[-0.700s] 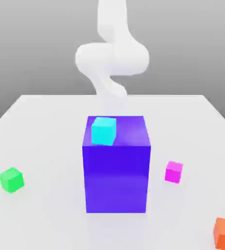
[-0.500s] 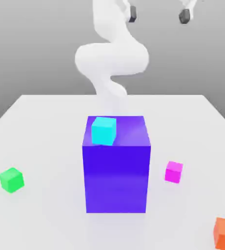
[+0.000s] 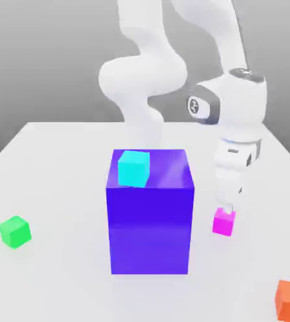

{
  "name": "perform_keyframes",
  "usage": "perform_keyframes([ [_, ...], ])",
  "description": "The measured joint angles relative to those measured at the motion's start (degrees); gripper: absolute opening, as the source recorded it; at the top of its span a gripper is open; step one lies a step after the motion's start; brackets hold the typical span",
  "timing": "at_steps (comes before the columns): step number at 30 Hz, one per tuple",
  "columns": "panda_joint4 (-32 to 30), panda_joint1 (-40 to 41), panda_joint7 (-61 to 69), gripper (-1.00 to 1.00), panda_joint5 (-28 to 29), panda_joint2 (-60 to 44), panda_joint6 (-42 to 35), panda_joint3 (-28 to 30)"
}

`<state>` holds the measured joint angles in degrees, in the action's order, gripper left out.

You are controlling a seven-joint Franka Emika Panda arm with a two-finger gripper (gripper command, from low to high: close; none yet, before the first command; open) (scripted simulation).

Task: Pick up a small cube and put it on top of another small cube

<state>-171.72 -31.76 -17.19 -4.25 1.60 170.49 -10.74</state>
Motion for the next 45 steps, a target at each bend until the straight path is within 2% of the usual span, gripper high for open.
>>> perform_keyframes([
  [3,0.87,-2.49,-2.02,0.0,3.4,-6.26,5.12,3.44],
  [6,1.89,-7.24,-2.51,0.0,3.97,-12.39,10.2,8.25],
  [7,2.2,-8.53,-2.45,-1.0,3.73,-14.3,11.77,9.39],
  [14,2.27,-8.89,-2.61,-1.0,3.9,-14.72,12.07,9.76],
  [19,0.79,-5.27,-0.75,-1.0,1.55,-5.96,4.82,5.6],
  [23,-0.73,-5.14,-1.09,-1.0,1.61,2.18,-1.83,5.26],
  [25,1.73,-3.52,-1.9,-1.0,4.73,1.93,-3.3,5.97],
  [30,11.59,6.26,0.48,-1.0,11.99,-2.89,-5.95,10.34],
  [37,25.83,15.42,7.24,-1.0,18.42,-10.22,-9.53,17.65],
  [45,28.05,27.99,17.49,-1.0,18.75,-8.93,-13.44,28.63],
])
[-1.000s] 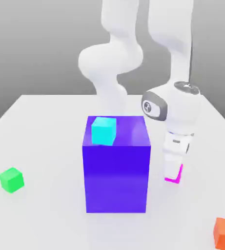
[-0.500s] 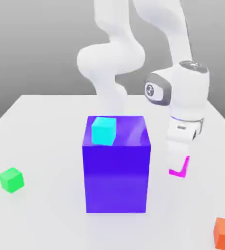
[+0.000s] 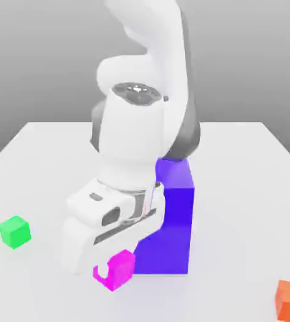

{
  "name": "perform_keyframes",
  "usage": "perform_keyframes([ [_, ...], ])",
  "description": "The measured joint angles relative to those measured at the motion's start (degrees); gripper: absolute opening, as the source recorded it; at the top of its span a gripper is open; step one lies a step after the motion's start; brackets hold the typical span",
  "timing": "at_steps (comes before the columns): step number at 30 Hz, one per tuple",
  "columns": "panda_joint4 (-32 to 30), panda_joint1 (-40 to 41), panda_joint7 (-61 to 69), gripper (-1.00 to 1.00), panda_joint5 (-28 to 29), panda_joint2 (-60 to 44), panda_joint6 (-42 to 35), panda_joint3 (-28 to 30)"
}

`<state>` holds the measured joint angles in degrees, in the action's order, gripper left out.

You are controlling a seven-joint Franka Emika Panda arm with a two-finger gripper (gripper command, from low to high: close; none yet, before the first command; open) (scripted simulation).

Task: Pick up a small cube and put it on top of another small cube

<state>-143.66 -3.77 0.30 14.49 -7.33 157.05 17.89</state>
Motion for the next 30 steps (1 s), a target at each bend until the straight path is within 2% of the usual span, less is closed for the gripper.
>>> perform_keyframes([
  [3,-1.12,6.31,4.57,-1.0,-1.25,1.87,-1.49,4.47],
  [5,-2.69,13.29,8.82,-1.0,-3.19,3.77,-2.77,7.69],
  [10,-8.04,23.6,17.72,-1.0,-9.37,8.19,-4.81,11.84],
  [13,-9.74,26.23,21.78,-1.0,-14.17,7.4,-3.48,10.84],
  [21,-9.33,27.62,31.31,-1.0,-27.27,-2.65,4.77,4.87],
  [22,-9.3,28.15,32.12,1.0,-28.4,-3.55,5.5,4.12],
  [28,-9.28,28.42,32.53,1.0,-28.97,-4.01,5.93,3.74],
  [30,-9.33,27.81,31.2,1.0,-27.11,-2.59,4.85,4.72],
])
